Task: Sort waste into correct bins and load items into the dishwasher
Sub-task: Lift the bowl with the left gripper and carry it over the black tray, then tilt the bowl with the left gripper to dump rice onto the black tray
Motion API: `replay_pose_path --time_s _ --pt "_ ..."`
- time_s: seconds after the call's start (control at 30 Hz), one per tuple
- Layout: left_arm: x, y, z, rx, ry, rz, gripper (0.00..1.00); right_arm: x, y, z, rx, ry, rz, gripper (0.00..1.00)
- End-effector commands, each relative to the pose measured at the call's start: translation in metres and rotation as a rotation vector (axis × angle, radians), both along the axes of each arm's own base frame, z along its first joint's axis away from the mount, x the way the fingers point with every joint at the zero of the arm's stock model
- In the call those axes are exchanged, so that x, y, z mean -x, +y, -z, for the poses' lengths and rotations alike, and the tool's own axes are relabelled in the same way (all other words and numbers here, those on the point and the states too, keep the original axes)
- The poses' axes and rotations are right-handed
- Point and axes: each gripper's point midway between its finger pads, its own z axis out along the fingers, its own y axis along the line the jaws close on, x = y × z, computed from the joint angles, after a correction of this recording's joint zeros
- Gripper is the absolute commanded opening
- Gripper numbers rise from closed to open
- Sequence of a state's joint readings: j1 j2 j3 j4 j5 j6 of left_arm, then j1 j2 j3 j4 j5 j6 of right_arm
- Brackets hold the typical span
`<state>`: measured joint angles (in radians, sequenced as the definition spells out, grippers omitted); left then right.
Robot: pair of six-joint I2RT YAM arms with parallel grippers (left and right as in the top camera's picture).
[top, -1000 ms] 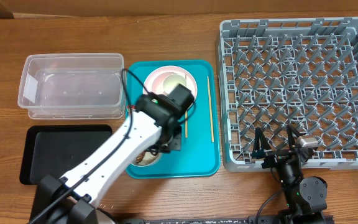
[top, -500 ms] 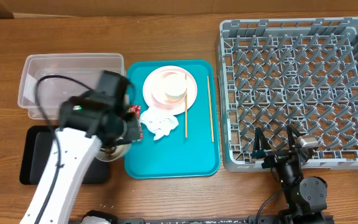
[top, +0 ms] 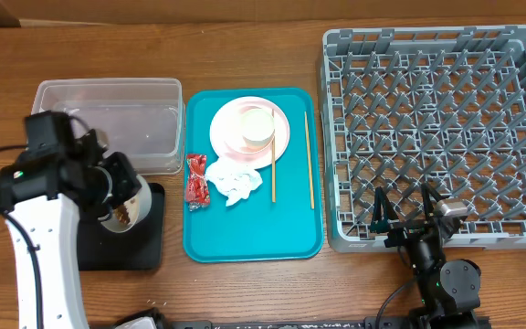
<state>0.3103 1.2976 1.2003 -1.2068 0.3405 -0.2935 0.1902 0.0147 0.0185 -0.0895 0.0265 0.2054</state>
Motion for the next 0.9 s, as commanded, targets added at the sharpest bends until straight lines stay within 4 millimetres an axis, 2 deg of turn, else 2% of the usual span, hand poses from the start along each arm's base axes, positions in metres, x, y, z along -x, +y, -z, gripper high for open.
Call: replay_pose_path --time_s 0.0,0.17,0.3,0.5,0.7,0.87 --pt "0.004 0.006 0.001 0.100 -0.062 0.004 0.04 0.000 -0.001 0.000 0.002 -0.010 0.003 1.00" --pt "0.008 0.030 0.008 0.210 -0.144 -0.082 0.04 0.000 -0.001 0.000 0.002 -0.010 0.003 1.00" --pt "0.011 0.041 0.012 0.318 -0.238 -0.134 0.04 0.000 -0.001 0.001 0.002 -0.010 0.003 1.00" --pt "0.022 0.064 0.031 0.407 -0.343 -0.262 0.04 0.000 -0.001 0.001 0.002 -0.010 0.003 1.00" --pt "0.027 0.078 0.016 0.496 -0.519 -0.311 0.04 0.000 -0.001 0.001 0.002 -0.010 0.003 1.00" --pt "0.035 0.094 0.016 0.483 -0.536 -0.381 0.04 0.000 -0.001 0.001 0.002 -0.010 0.003 1.00"
